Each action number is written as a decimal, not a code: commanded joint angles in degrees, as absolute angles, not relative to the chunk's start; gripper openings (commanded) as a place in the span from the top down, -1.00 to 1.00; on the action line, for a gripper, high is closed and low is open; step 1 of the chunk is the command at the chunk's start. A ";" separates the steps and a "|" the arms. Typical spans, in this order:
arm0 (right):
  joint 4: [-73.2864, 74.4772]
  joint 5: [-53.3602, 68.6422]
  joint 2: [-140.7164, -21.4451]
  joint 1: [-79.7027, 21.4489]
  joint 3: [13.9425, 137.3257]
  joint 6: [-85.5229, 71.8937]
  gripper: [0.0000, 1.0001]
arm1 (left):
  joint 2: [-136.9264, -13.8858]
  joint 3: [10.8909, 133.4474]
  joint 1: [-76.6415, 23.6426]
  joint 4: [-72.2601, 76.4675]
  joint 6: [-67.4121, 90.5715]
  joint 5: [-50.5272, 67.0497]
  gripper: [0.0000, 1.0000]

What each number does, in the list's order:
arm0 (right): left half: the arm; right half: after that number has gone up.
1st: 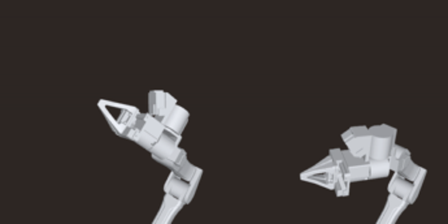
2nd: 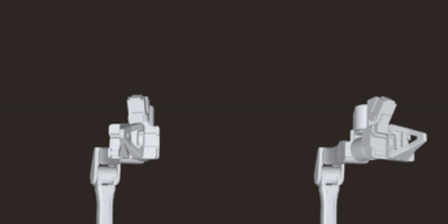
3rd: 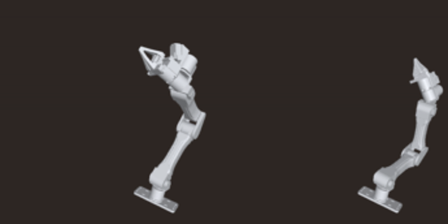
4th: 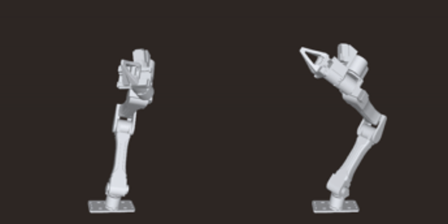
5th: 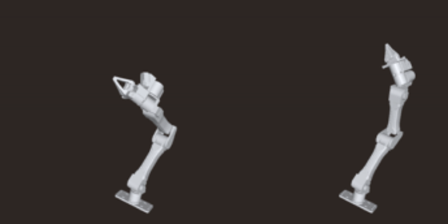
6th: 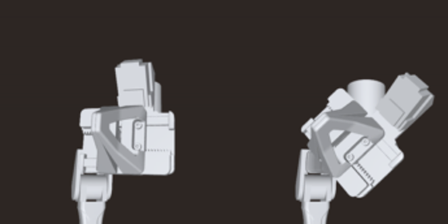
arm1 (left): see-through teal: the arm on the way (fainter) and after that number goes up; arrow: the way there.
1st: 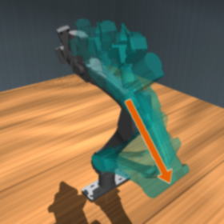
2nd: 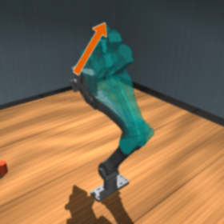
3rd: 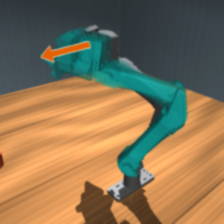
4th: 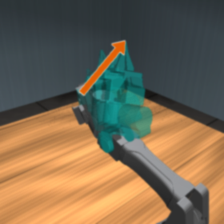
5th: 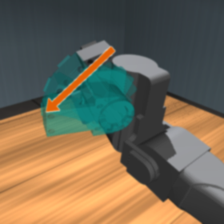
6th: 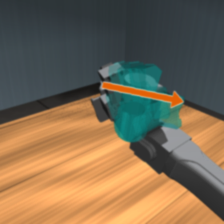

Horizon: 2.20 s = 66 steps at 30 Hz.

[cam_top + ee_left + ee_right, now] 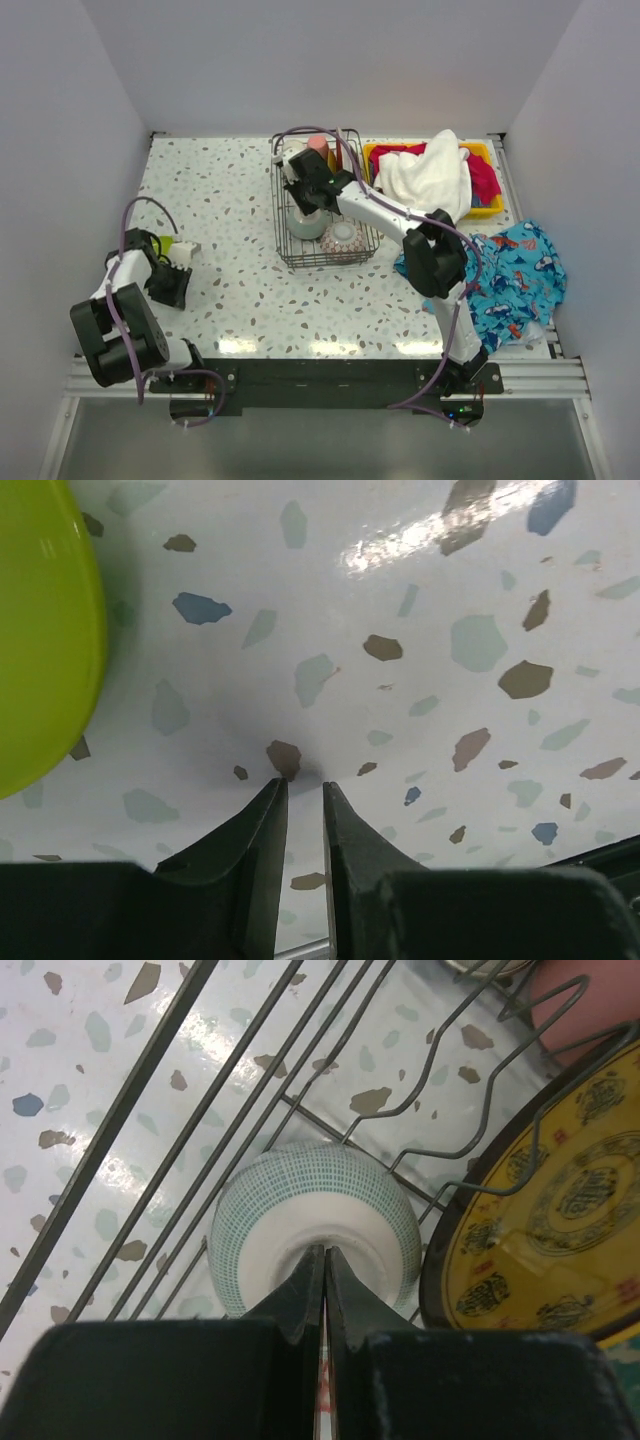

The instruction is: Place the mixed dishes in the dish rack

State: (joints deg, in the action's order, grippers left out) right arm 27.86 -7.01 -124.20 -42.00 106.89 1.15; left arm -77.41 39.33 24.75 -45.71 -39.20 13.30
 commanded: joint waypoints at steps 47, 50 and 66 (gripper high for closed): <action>34.54 -0.18 -115.22 -47.11 109.43 -1.76 0.98 | -80.43 49.03 17.67 -48.25 -42.02 30.23 -0.19; 34.02 -0.17 -114.70 -47.02 108.46 -2.20 0.95 | -77.17 52.55 17.75 -46.06 -37.82 29.10 -0.40; 32.26 12.82 -112.06 -47.02 106.79 -0.79 -0.30 | -88.50 54.06 26.28 -39.73 -29.35 27.42 -0.40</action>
